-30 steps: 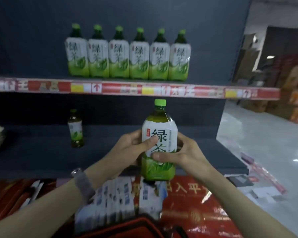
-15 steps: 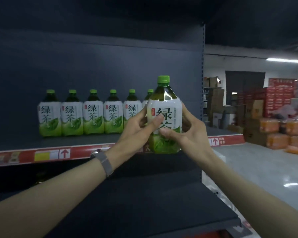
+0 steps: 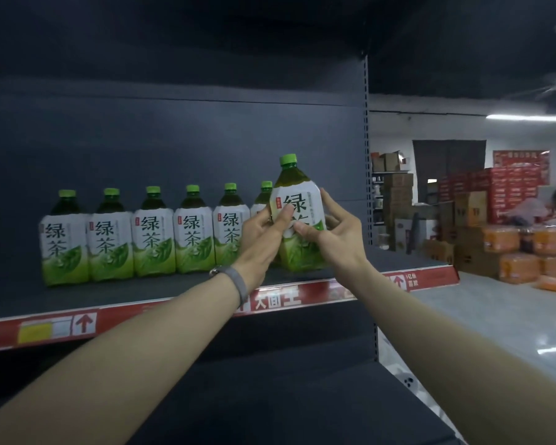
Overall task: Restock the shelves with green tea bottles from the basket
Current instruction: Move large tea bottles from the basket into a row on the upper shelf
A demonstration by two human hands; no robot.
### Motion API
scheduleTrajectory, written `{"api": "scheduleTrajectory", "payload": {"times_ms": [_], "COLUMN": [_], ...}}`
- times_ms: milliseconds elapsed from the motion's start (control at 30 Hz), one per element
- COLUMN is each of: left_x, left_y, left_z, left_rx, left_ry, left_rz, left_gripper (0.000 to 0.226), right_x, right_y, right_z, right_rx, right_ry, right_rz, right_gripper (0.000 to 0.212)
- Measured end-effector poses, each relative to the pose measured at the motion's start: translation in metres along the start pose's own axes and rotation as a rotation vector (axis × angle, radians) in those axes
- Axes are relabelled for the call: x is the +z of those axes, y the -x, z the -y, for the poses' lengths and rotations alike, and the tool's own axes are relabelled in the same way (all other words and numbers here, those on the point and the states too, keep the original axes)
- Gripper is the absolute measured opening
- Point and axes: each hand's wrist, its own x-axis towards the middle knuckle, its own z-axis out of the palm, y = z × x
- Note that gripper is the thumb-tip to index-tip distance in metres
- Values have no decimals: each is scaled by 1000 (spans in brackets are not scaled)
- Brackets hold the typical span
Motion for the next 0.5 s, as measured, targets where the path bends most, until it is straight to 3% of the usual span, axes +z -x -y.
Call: {"api": "scheduleTrajectory", "payload": {"times_ms": [167, 300, 400, 500], "left_x": [7, 11, 10, 9], "left_y": [-10, -15, -14, -10], "left_z": [24, 36, 35, 21], "left_rx": [1, 36, 8, -45], "left_ry": [-4, -14, -108, -286], "left_rz": [-26, -30, 18, 71], "left_gripper": [27, 36, 38, 35], "right_x": [-15, -27, -31, -28], "right_y": [-6, -12, -14, -15], "right_z": [-21, -30, -32, -35], "right_rx": [57, 72, 79, 86], "right_ry": [23, 17, 44, 132], "right_rz": [26, 63, 91, 61], "right_gripper": [88, 76, 67, 76]}}
